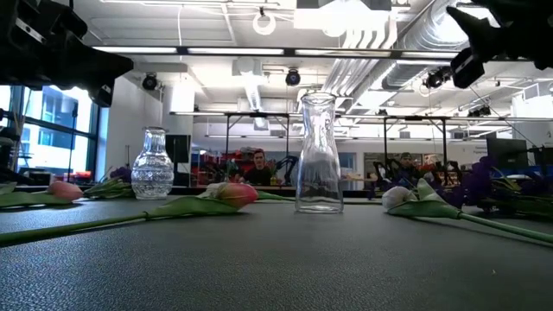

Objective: Sort flowers into vase by color
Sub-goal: Put the bottom white tulip into the right transparent flower vase

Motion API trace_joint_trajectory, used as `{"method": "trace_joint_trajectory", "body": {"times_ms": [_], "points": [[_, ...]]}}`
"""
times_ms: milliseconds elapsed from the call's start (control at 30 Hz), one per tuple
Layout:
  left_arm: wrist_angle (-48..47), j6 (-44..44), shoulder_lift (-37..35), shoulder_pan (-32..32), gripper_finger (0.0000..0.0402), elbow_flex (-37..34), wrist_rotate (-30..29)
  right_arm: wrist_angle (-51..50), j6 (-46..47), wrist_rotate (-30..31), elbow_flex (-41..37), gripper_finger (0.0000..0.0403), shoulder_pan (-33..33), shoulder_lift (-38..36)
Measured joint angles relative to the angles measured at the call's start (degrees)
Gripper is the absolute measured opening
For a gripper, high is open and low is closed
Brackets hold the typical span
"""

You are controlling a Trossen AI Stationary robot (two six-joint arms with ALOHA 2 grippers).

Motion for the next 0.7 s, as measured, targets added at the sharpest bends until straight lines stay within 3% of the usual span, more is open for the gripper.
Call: {"method": "trace_joint_trajectory", "body": {"times_ms": [100, 233, 333, 433, 500, 700], "points": [[0.02, 0.0, 0.0, 0.0, 0.0005, 0.01, -0.02, 0.61, 0.6, 2.12, 2.54, 0.0083, 3.04, 6.54], [0.43, 1.32, 0.0, -0.02, 0.0005, 0.01, -0.02, -2.2, 9.85, 2.11, 6.43, 0.0083, 4.18, 12.92], [0.42, 0.63, 0.02, -0.02, 0.0005, 0.01, -0.02, -19.61, 19.31, 1.11, 14.29, 0.0083, 5.19, 16.05], [0.46, -0.07, 0.0, 0.0, 0.0005, 0.0, -0.02, -44.34, 27.59, 5.32, 24.96, 0.0083, 7.31, 21.46], [0.5, -0.55, 0.0, -0.02, 0.0005, 0.02, -0.02, -55.19, 32.61, 7.95, 31.33, 0.0083, 8.59, 26.37], [0.96, -2.56, 0.01, -0.02, 0.0005, 0.0, -0.02, -60.73, 41.24, 7.71, 42.77, 0.0089, 10.91, 42.22]]}}
